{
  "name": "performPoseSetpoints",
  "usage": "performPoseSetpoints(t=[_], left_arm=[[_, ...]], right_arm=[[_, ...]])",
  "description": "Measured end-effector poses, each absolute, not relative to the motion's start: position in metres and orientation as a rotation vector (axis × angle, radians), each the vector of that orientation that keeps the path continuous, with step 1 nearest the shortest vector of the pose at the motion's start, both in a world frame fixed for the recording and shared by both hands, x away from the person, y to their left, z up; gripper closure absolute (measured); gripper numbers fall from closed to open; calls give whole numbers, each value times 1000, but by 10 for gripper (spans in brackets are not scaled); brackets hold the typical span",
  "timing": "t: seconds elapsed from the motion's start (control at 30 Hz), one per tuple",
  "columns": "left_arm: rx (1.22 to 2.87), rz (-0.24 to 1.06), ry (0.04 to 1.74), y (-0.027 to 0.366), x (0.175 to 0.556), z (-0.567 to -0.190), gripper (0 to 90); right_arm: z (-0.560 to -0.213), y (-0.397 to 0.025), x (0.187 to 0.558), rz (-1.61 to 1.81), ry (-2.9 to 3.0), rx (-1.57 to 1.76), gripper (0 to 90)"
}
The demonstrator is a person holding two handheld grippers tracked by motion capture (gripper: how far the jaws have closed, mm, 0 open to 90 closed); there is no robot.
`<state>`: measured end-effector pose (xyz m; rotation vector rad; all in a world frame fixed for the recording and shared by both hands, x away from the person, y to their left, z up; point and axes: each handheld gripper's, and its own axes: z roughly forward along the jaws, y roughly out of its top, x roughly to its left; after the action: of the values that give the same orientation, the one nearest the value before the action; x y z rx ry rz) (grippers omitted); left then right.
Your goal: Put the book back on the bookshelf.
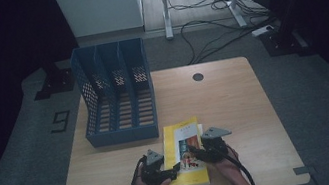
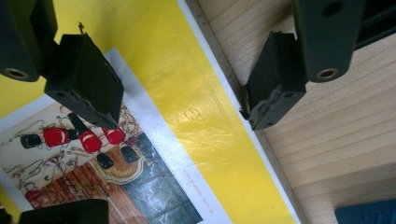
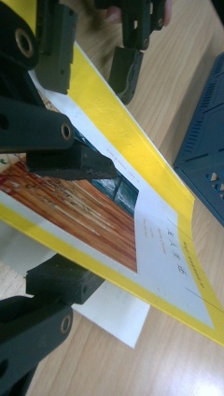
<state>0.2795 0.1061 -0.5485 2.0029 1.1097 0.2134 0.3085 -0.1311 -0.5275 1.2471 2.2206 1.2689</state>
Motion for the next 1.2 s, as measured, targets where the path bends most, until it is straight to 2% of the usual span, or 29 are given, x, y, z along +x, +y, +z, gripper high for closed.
performPoseSetpoints(t=[0.3,0.53,0.77,1.07,1.1,1.2], left_arm=[[2003,215,1108,106,280,-549,269],[2005,215,1107,106,280,-549,268],[2006,215,1106,106,280,-549,267],[2007,213,1105,106,280,-548,266],[2007,213,1105,106,280,-549,266],[2007,212,1105,106,280,-548,265]], right_arm=[[-538,-136,321,1268,2214,1398,483],[-540,-138,318,1305,2211,1394,496],[-538,-139,310,1352,2171,1351,646],[-540,-136,304,1383,2185,1309,691],[-539,-136,304,1404,2174,1317,731],[-539,-137,304,1435,2166,1325,772]])
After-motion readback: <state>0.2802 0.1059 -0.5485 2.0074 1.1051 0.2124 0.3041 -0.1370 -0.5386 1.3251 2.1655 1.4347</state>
